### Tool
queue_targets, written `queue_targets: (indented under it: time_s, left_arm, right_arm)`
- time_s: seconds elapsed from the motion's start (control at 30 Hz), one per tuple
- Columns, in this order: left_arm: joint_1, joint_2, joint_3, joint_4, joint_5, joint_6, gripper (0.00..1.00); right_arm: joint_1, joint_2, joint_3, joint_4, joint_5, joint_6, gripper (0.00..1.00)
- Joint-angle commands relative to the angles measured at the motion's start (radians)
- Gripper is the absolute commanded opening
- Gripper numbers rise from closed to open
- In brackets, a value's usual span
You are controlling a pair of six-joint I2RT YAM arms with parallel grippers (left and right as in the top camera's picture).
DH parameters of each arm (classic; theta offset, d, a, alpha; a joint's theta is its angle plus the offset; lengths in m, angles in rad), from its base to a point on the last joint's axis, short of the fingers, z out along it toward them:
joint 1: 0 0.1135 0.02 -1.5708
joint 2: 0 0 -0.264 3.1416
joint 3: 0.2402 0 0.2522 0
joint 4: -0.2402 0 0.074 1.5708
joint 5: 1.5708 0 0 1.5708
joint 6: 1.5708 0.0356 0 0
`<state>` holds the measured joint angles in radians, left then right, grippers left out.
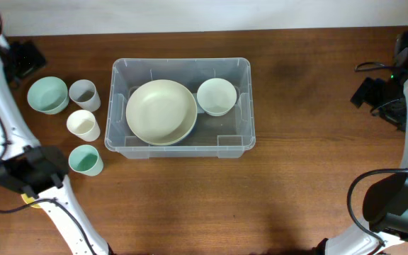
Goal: Pack container
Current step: 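Move the left gripper to the green bowl and grasp its rim, then lift the green bowl and carry it over the bin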
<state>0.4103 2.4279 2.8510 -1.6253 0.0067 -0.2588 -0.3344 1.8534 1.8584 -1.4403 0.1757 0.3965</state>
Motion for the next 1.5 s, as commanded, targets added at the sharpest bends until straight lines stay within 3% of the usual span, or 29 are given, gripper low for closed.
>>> queue_targets:
  time_s: [0.0,0.23,0.53,1.47]
  left_arm:
    - [0.042,0.002,-0.165,0.068,-0.007,-0.052,0.99]
    - [0.058,0.002,-0.426,0.237,-0.007,-0.093,0.99]
    - [0.066,0.002,-0.633,0.381,-0.008,-0.137,1.00]
    - [0.077,0.058,-0.652,0.436,-0.022,-0.220,0.99]
  right_arm:
    - [-0.006,0.002,-0.002,0.000,0.013,0.008,0.99]
    - [-0.006,0.002,-0.002,0.000,0.013,0.008,0.99]
    - [-0.006,0.002,-0.002,0.000,0.013,0.008,0.99]
    - [-0.006,0.002,-0.002,0.000,0.013,0.008,0.99]
